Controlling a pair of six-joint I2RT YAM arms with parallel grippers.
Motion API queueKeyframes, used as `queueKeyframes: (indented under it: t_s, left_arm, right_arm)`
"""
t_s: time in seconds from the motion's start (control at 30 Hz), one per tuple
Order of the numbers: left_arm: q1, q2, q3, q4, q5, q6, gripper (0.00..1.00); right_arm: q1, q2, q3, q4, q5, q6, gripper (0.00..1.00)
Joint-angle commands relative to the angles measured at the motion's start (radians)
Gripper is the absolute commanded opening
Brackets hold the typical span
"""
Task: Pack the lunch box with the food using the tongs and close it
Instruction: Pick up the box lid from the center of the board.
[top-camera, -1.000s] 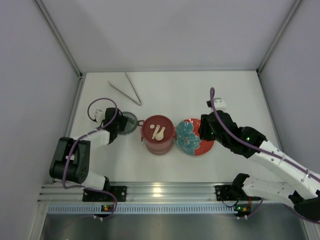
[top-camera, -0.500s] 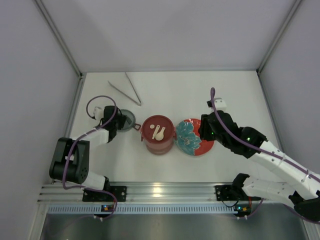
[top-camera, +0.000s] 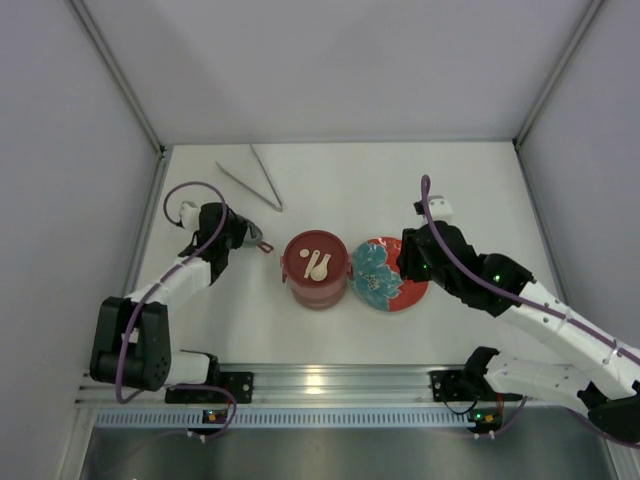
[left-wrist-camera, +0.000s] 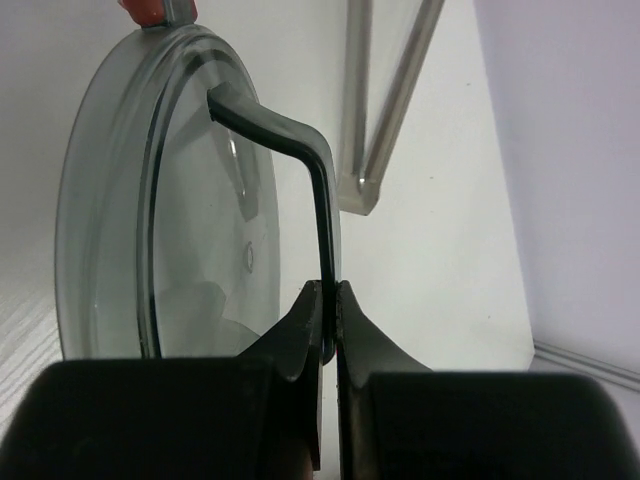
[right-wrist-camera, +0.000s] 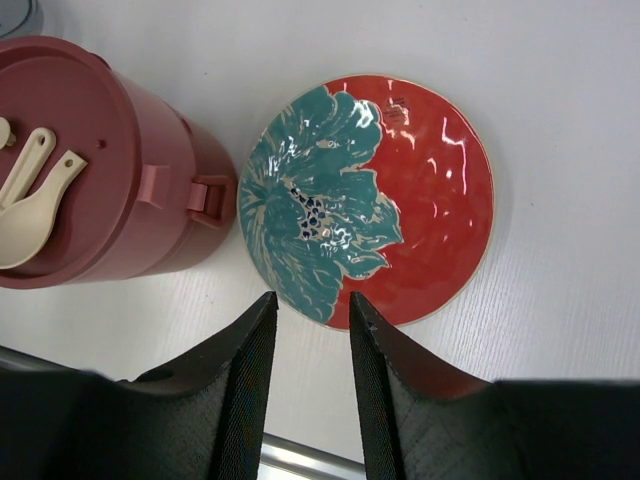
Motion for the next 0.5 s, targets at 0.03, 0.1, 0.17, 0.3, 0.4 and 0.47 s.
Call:
queueKeyframes:
  t_s: [0.03, 0.1, 0.17, 0.3, 0.4, 0.47]
  left_arm:
    - [0.004, -0.062, 0.067, -0.003, -0.027, 0.015, 0.00]
    - [0.004, -0.072, 0.070, -0.004, -0.026, 0.014, 0.00]
    - [0.004, -0.086, 0.067, -0.004, -0.023, 0.008, 0.00]
    - [0.004, -0.124, 0.074, 0.000, -0.020, -0.007, 0.00]
    - [0.003, -0.177, 0.092, 0.003, -0.027, -0.009, 0.00]
    - [0.003, -0.213, 0.110, -0.007, -0.033, -0.006, 0.00]
  right_arm:
    - [-0.024, 0.002, 0.006, 0.031, 0.015, 0.001, 0.34]
    - [-0.022, 0.002, 0.003, 0.032, 0.013, 0.001, 0.34]
    - [-0.024, 0.000, 0.001, 0.032, 0.013, 0.004, 0.34]
    - [-0.024, 0.003, 0.003, 0.032, 0.010, 0.004, 0.34]
    - [-0.024, 0.006, 0.003, 0.036, 0.006, 0.004, 0.34]
    - [-0.024, 0.008, 0.003, 0.042, -0.003, 0.004, 0.34]
